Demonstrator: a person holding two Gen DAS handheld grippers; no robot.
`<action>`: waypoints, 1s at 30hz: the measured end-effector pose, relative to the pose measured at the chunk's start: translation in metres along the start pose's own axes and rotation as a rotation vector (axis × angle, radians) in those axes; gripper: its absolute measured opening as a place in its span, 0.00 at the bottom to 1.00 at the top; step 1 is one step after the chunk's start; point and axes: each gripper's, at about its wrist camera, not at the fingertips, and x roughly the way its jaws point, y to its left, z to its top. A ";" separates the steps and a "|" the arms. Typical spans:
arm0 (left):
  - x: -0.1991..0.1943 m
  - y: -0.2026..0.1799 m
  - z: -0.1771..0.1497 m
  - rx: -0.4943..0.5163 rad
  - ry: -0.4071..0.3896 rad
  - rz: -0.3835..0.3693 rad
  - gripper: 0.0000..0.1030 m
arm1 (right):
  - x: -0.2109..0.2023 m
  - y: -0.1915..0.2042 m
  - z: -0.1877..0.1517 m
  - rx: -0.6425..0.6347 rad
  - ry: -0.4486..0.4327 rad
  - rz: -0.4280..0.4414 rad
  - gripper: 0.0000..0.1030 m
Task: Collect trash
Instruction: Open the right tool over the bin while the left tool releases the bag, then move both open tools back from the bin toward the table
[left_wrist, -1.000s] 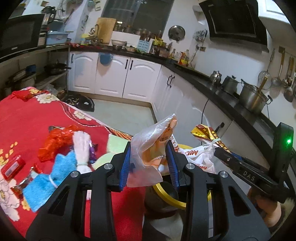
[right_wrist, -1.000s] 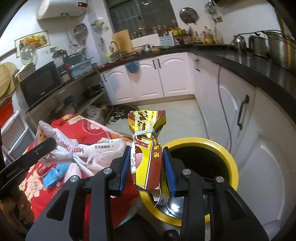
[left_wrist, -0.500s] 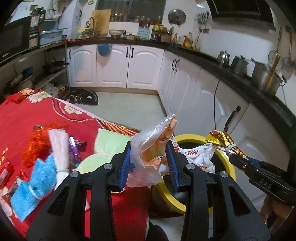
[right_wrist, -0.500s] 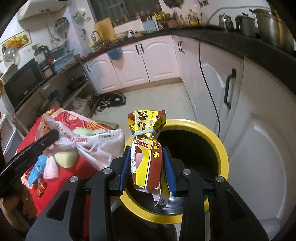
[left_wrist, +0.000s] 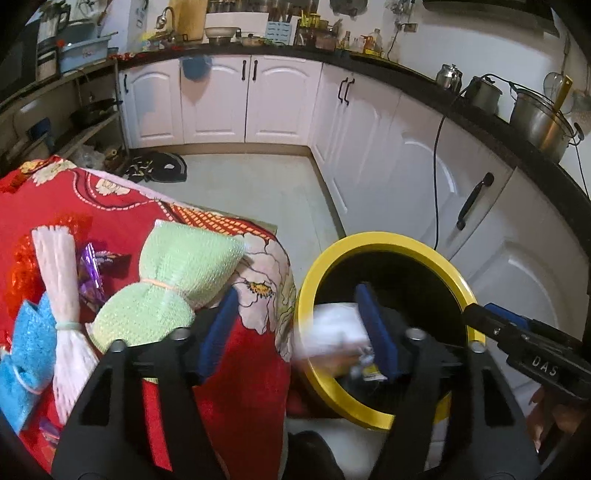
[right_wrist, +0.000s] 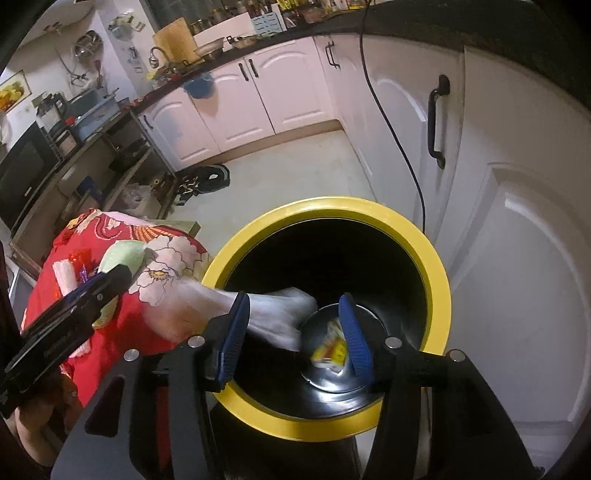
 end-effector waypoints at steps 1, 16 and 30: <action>0.000 0.000 0.000 -0.004 0.001 -0.002 0.62 | -0.001 0.000 0.000 0.000 -0.002 0.000 0.48; -0.048 0.020 -0.005 -0.044 -0.081 0.010 0.89 | -0.026 0.026 0.001 -0.077 -0.095 0.027 0.67; -0.095 0.054 -0.014 -0.116 -0.164 0.063 0.89 | -0.061 0.066 -0.005 -0.166 -0.206 0.078 0.73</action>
